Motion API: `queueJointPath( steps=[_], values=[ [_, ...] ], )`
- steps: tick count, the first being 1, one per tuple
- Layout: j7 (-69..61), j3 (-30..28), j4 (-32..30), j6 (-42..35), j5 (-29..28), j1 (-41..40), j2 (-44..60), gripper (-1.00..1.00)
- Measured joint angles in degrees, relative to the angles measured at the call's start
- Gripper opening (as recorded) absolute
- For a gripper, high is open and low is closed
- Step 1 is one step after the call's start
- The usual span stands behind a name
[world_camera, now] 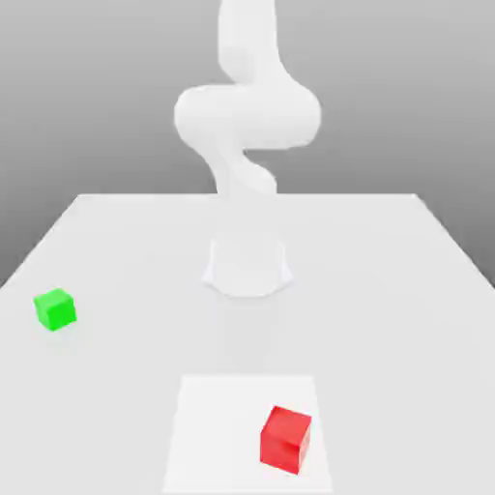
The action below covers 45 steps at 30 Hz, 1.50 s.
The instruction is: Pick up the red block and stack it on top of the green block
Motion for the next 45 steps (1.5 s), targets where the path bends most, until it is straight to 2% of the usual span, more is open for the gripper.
queueJointPath(
  steps=[14, 23, 28, 29, 36, 41, 45],
  values=[
    [18.5, 8.2, -8.5, 12.8, -4.7, -5.6, 29.5, 0.00],
    [27.5, 9.3, -13.9, 21.4, -4.0, -4.5, 47.8, 0.00],
    [31.1, 6.2, -12.9, 29.4, -7.7, -2.2, 58.1, 0.00],
    [31.5, 5.5, -12.7, 30.7, -8.3, -1.5, 59.6, -1.00],
    [31.7, 5.5, -12.7, 30.9, -8.4, -1.6, 59.8, -1.00],
    [28.3, 8.2, -14.1, 23.4, -3.9, -3.4, 50.7, -1.00],
    [25.9, 2.6, -16.5, 21.5, -3.6, -9.3, 46.6, -1.00]
  ],
)
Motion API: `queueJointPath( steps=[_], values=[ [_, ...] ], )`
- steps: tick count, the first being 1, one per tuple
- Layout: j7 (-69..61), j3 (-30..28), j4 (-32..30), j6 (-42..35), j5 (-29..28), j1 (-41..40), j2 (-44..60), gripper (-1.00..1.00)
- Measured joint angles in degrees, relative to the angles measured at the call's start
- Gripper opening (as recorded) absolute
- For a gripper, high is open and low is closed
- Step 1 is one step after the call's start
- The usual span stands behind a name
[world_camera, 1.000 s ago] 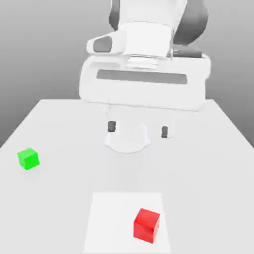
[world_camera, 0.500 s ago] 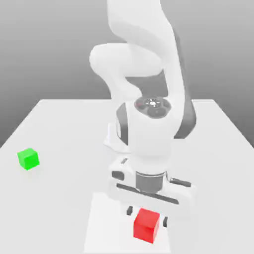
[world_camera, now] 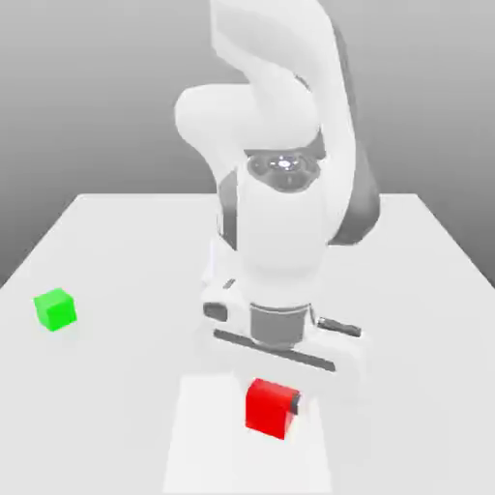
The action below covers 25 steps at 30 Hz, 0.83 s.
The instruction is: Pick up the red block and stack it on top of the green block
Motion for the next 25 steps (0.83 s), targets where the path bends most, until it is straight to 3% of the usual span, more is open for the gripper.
queueJointPath(
  steps=[11, 16, 21, 22, 25],
  values=[
    [-7.1, -15.7, -7.7, -2.1, -1.8, -30.7, -10.1, -1.00],
    [-10.8, -23.3, -10.7, -1.6, -1.1, -38.2, -12.8, -1.00],
    [-17.1, -22.5, -10.6, 7.2, 7.4, -38.6, -3.5, -1.00],
    [-18.7, -21.5, -10.5, 9.0, 9.7, -39.1, -1.5, 1.00],
    [-18.7, -21.5, -10.5, 9.0, 9.7, -39.0, -1.5, 1.00]
  ],
)
